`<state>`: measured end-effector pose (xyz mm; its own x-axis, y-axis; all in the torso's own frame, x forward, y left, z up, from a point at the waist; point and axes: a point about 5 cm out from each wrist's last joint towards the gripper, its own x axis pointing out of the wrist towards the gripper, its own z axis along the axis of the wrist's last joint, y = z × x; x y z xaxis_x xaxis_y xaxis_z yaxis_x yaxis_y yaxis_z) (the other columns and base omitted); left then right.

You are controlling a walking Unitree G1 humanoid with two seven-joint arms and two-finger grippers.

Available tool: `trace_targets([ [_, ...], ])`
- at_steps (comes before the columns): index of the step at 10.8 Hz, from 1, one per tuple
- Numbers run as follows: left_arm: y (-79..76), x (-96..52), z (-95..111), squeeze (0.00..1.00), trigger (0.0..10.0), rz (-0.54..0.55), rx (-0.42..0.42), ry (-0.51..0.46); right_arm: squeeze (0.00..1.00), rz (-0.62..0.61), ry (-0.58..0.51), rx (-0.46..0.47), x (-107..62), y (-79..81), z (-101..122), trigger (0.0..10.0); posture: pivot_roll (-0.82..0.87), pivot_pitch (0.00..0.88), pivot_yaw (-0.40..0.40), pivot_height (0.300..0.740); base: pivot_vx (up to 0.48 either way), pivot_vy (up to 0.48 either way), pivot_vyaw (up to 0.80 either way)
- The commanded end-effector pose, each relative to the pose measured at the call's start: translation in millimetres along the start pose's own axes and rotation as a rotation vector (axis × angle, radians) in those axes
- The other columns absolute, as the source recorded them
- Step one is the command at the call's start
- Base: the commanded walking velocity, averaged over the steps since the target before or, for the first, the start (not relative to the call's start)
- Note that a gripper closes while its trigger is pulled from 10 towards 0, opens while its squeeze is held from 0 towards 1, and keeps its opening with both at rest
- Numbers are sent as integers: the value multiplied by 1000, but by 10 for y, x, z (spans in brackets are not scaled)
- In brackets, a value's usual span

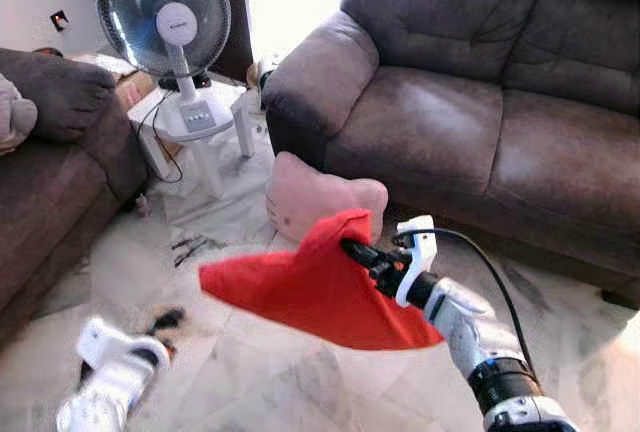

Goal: Move the pillow to the sofa from floor

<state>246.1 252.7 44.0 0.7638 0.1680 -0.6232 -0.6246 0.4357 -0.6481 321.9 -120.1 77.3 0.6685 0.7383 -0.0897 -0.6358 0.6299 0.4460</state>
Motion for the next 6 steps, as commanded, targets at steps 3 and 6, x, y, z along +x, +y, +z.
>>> trace_targets([
  [3, -96, 104, 117, 0, 10000, -49, -13, -42, 0, 114, -105, -69, 82, 125, 276, 10000, 146, 106, -5, 740, 0, 0, 0],
  [6, -214, 201, 23, 0, 10000, -92, -100, -25, 0, 141, -100, -69, 75, 142, 277, 10000, 140, 123, -11, 740, 0, 0, 0],
])
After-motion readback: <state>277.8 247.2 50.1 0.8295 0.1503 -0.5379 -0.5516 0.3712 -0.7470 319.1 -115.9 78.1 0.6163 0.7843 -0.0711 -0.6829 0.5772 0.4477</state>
